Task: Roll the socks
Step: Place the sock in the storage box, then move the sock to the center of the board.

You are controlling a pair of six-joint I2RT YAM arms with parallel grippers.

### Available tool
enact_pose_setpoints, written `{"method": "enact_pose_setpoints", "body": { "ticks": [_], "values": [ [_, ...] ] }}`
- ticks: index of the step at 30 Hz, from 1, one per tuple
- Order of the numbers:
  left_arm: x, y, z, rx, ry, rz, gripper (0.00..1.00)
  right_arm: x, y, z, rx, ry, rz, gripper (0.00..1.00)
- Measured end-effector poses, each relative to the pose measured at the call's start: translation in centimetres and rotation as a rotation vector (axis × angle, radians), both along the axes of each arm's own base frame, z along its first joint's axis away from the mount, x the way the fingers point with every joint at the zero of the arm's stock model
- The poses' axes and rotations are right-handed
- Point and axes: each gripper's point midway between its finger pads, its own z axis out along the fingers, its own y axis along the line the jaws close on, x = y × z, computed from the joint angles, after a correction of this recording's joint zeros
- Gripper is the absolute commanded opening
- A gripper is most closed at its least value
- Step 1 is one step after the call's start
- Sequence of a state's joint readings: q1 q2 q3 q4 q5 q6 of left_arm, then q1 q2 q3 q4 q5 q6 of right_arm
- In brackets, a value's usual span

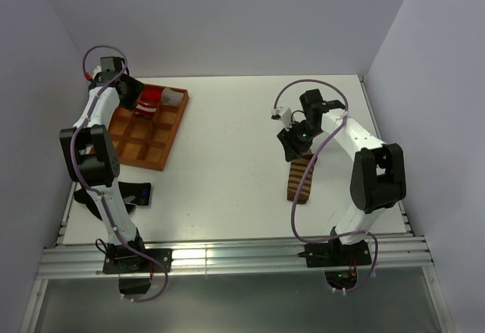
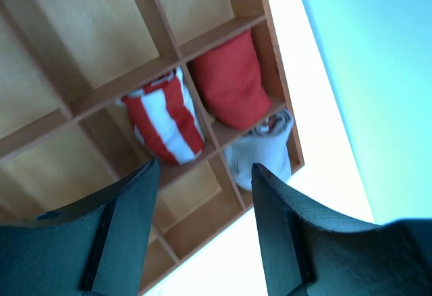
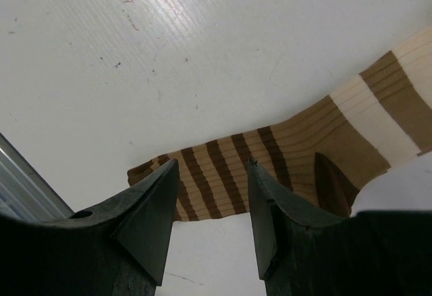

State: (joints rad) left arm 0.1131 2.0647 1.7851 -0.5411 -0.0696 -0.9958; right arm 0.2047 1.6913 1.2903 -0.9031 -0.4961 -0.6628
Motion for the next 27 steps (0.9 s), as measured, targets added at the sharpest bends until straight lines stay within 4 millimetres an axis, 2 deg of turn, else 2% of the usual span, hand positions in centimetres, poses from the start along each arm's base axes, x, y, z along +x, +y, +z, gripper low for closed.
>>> {"method": "enact_pose_setpoints", "body": {
  "ticks": [4, 7, 10, 13, 15, 18, 20, 24, 27],
  "values": [
    [-2.0, -0.6, 1.6, -0.001, -0.028, -0.016, 0.6, -0.2, -0.6, -0.2, -0.027, -0.013, -0.007, 0.52],
    [-3.7, -1.9, 3.1, -0.008, -0.066, -0.044, 0.59, -1.5, -1.3, -0.5, -0.056, -0.015, -0.007, 0.53],
    [-5.1, -4.7, 5.4, -0.021, -0.128, -0.11, 0.6, -3.7, -2.4, -1.0, -0.088, -0.014, 0.009, 0.54],
    [-6.6, -8.5, 7.8, -0.032, -0.214, -0.201, 0.6, -6.4, -3.3, -1.5, -0.112, -0.015, 0.043, 0.55],
    [-8.0, -10.9, 8.6, -0.044, -0.248, -0.259, 0.6, -8.0, -3.9, -1.6, -0.125, -0.027, 0.069, 0.56],
    [-10.4, -14.1, 9.0, -0.07, -0.288, -0.341, 0.6, -9.2, -4.4, -1.7, -0.137, -0.056, 0.1, 0.56],
    [-11.6, -14.9, 8.8, -0.081, -0.3, -0.364, 0.6, -9.8, -4.6, -2.1, -0.152, -0.076, 0.124, 0.57],
    [-13.1, -15.2, 8.6, -0.085, -0.313, -0.375, 0.6, -11.0, -4.5, -3.2, -0.187, -0.093, 0.191, 0.58],
    [-14.0, -15.5, 9.2, -0.085, -0.338, -0.383, 0.6, -11.5, -4.1, -4.1, -0.215, -0.101, 0.245, 0.58]
  ]
}}
